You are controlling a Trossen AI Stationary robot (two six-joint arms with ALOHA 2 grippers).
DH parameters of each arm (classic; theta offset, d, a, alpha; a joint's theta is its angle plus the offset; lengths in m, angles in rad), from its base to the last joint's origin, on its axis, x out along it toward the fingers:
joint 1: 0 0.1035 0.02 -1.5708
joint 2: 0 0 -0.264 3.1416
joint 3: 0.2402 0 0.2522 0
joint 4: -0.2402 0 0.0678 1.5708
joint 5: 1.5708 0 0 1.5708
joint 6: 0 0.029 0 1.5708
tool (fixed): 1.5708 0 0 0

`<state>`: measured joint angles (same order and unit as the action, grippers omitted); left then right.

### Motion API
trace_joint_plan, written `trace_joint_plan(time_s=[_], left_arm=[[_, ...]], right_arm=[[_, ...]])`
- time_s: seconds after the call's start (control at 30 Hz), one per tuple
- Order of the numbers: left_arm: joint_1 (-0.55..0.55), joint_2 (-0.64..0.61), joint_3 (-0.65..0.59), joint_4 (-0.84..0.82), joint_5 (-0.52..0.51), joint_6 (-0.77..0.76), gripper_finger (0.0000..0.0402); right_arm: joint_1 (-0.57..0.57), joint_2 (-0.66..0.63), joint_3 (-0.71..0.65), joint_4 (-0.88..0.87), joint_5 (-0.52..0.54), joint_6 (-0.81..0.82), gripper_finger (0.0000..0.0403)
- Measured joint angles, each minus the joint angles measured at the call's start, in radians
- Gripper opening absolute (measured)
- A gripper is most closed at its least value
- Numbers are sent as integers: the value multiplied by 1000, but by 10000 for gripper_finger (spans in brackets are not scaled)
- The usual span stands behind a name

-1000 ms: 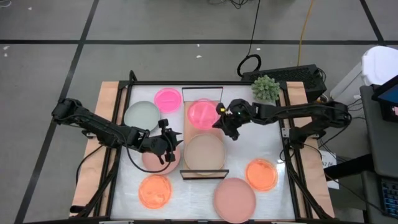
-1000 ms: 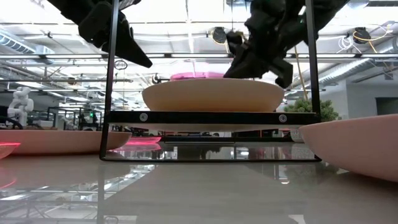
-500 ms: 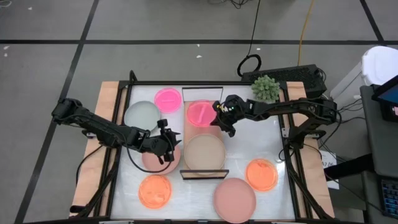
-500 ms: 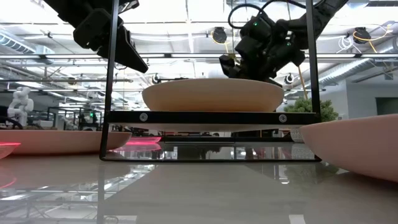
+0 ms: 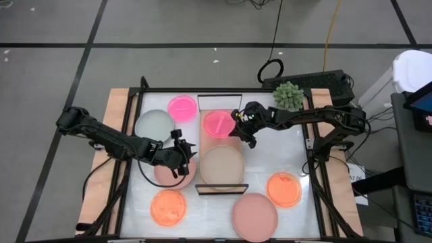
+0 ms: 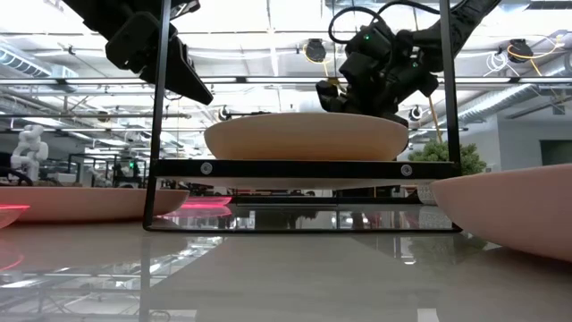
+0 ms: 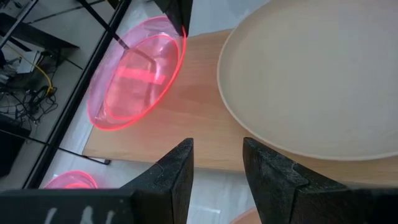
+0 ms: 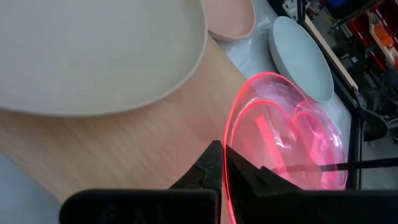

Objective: Place and stack plates onto a shelf
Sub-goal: Put the right pink plate on the shelf

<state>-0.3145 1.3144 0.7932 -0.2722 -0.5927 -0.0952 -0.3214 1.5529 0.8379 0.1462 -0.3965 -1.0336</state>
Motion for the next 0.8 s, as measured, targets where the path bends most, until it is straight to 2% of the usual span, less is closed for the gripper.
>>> trace_joint_plan(time_s=[0.6,0.8], left_arm=[[1,0,0,6,-1,7,145],[2,0,0,8,-1,8,145]], right_arm=[[-8,83,0,73,7,0,0],[-19,81,0,63,54,35,12]])
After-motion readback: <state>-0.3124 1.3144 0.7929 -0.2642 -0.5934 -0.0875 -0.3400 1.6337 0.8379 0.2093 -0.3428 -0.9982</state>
